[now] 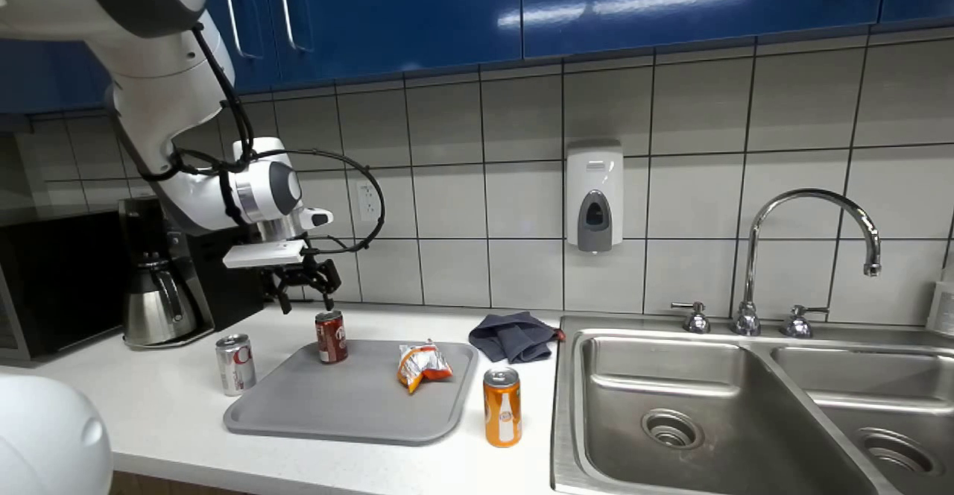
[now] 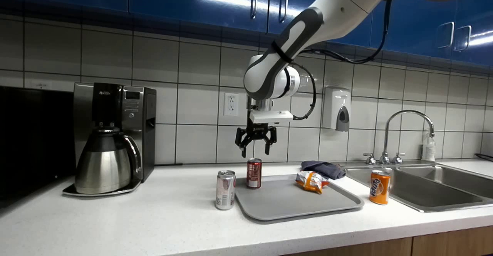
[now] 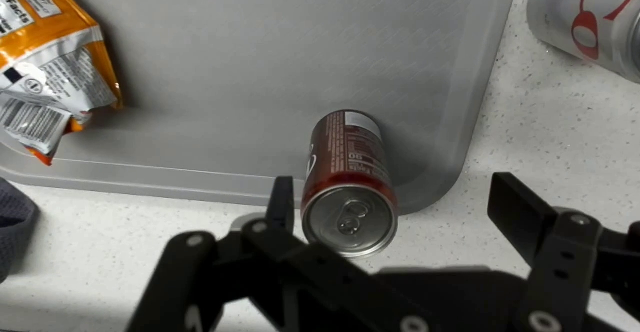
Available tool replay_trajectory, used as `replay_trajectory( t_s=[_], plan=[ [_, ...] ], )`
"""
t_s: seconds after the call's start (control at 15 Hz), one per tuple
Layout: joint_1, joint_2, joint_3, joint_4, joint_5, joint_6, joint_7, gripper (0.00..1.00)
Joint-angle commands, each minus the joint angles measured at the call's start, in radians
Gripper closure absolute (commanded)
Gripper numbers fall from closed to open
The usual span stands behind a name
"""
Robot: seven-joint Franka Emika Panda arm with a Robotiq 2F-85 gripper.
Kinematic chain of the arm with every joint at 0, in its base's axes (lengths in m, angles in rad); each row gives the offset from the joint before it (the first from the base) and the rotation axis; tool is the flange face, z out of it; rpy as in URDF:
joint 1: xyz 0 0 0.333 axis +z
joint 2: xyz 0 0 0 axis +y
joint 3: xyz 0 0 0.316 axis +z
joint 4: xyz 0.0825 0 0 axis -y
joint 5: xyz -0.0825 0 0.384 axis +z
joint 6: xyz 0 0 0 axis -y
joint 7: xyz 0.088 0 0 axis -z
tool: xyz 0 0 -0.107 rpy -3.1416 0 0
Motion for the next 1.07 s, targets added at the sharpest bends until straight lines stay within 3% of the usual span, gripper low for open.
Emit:
replay_trajectory(
  t_s=[0.0, 1.0],
  plan=[
    [0.006, 0.028, -0.012, 0.047, -0.015, -0.035, 0.023, 0.0],
    [0.008, 0.144, -0.041, 0.183, -0.014, -0.095, 0.008, 0.0]
  ],
)
